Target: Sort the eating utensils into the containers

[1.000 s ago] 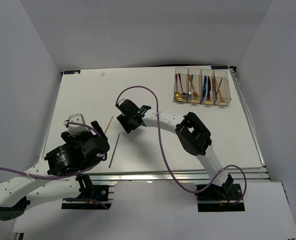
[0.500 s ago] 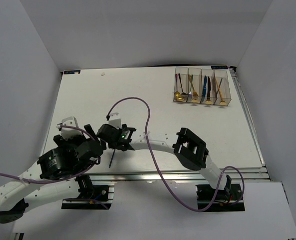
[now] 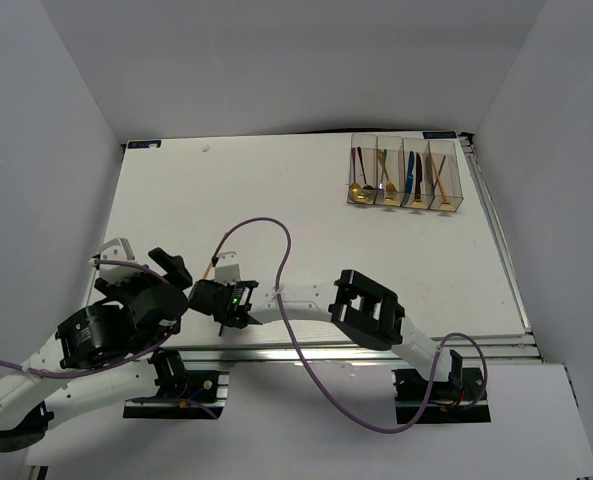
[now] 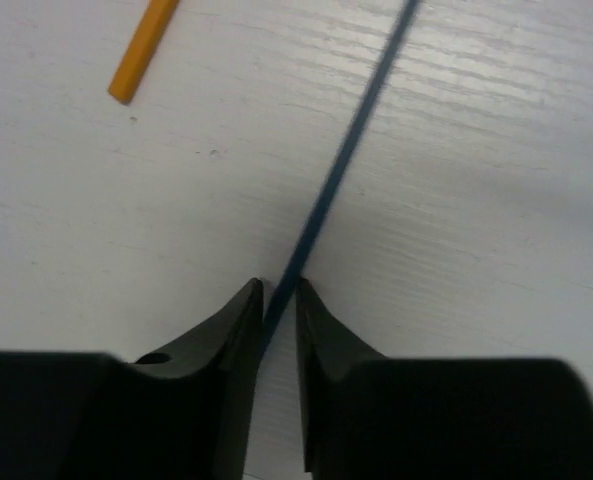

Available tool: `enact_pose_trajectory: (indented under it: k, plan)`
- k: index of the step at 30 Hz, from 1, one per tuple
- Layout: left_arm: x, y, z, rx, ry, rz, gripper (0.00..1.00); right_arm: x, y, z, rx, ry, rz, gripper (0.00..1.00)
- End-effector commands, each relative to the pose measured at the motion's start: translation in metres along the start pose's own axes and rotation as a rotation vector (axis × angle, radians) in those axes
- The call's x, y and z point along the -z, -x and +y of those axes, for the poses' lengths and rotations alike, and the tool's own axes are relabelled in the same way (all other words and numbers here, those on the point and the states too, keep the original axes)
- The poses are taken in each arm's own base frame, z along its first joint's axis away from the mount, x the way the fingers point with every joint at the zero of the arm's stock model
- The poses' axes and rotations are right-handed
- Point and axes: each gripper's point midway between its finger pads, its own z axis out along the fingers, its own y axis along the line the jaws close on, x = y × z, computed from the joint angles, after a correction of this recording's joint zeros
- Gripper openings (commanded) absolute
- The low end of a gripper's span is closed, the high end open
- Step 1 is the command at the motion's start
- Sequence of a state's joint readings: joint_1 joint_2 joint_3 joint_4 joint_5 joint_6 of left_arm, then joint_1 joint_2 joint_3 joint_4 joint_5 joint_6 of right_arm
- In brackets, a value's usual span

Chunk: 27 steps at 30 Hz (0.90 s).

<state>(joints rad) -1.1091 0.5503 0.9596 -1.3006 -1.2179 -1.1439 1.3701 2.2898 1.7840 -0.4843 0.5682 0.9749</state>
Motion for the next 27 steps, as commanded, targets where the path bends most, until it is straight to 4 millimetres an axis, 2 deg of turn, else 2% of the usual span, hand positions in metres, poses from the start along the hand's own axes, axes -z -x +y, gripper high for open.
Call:
enact_pose_trajectory:
  k: [1, 2, 4, 7, 11, 17, 20, 21, 22, 25, 26, 27]
  plan:
    - [0.002, 0.015, 0.001, 0.077, 0.001, -0.044, 0.98, -0.01, -0.033, -0.057, 0.058, -0.174, 0.078, 0.23]
    - [0.002, 0.016, 0.002, 0.08, 0.0, -0.046, 0.98, -0.007, -0.031, -0.061, 0.06, -0.183, 0.072, 0.17]
    - [0.002, 0.016, 0.003, 0.088, -0.002, -0.045, 0.98, -0.008, -0.033, -0.073, 0.082, -0.212, 0.074, 0.15]
    - [0.002, 0.017, 0.003, 0.094, -0.002, -0.047, 0.98, -0.01, -0.038, -0.09, 0.131, -0.265, 0.095, 0.16]
    - [0.002, 0.017, 0.004, 0.095, -0.003, -0.047, 0.98, -0.02, -0.054, -0.121, 0.208, -0.341, 0.175, 0.17]
    - [0.003, 0.017, 0.004, 0.099, -0.004, -0.048, 0.98, -0.025, -0.083, -0.146, 0.351, -0.282, 0.349, 0.22]
    - [0.003, 0.017, 0.004, 0.099, -0.004, -0.046, 0.98, -0.019, -0.094, -0.169, 0.394, -0.31, 0.434, 0.17]
    - [0.003, 0.018, 0.005, 0.099, -0.004, -0.047, 0.98, -0.02, -0.095, -0.17, 0.394, -0.294, 0.441, 0.06]
    - [0.003, 0.017, 0.004, 0.101, -0.004, -0.046, 0.98, -0.015, -0.101, -0.177, 0.396, -0.28, 0.462, 0.03]
    - [0.003, 0.018, 0.005, 0.105, -0.005, -0.048, 0.98, -0.011, -0.105, -0.171, 0.377, -0.178, 0.483, 0.0]
    - [0.003, 0.019, 0.006, 0.11, -0.005, -0.049, 0.98, -0.008, -0.101, -0.168, 0.375, -0.156, 0.476, 0.0]
    - [0.003, 0.019, 0.006, 0.111, -0.006, -0.048, 0.98, -0.002, -0.087, -0.162, 0.363, -0.132, 0.444, 0.0]
